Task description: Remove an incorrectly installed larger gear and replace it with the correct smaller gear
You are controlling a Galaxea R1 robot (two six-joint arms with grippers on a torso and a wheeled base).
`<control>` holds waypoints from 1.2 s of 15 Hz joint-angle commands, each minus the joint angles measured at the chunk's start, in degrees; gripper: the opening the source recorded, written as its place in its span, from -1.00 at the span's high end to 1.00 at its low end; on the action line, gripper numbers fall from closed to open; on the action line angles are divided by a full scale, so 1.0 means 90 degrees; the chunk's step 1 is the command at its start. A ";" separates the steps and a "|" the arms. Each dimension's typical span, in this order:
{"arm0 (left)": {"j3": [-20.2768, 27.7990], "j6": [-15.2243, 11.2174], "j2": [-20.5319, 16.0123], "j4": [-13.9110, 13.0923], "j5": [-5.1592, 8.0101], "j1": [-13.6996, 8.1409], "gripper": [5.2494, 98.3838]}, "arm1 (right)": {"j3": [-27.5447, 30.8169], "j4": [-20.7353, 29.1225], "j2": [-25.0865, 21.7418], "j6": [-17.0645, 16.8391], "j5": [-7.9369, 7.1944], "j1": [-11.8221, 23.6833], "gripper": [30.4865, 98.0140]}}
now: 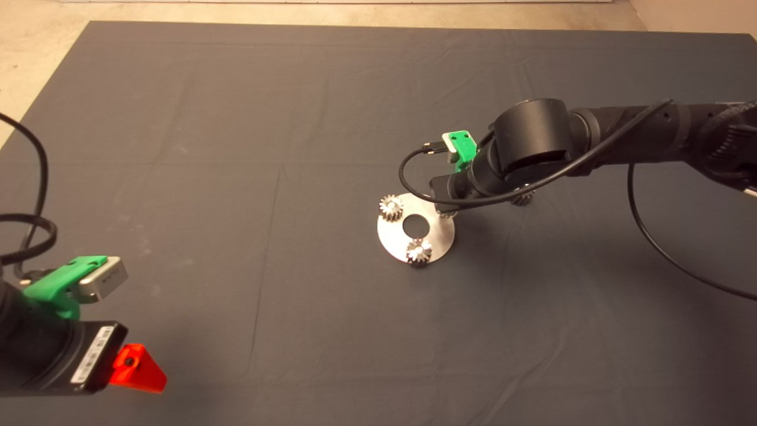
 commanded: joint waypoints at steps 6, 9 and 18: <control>0.0009 0.0023 -0.0037 0.0082 0.0847 -0.0066 -1.00 | 0.0037 -0.0213 -0.0042 -0.0006 -0.0704 0.0077 0.73; 0.0006 0.0023 -0.0038 0.0123 0.0847 -0.0068 -1.00 | 0.0028 -0.0229 -0.0042 -0.0013 -0.0704 0.0068 0.73; 0.0020 0.0023 -0.0116 0.0309 0.0847 -0.0068 -1.00 | -0.0039 -0.0388 -0.0051 -0.0032 -0.0704 0.0097 0.73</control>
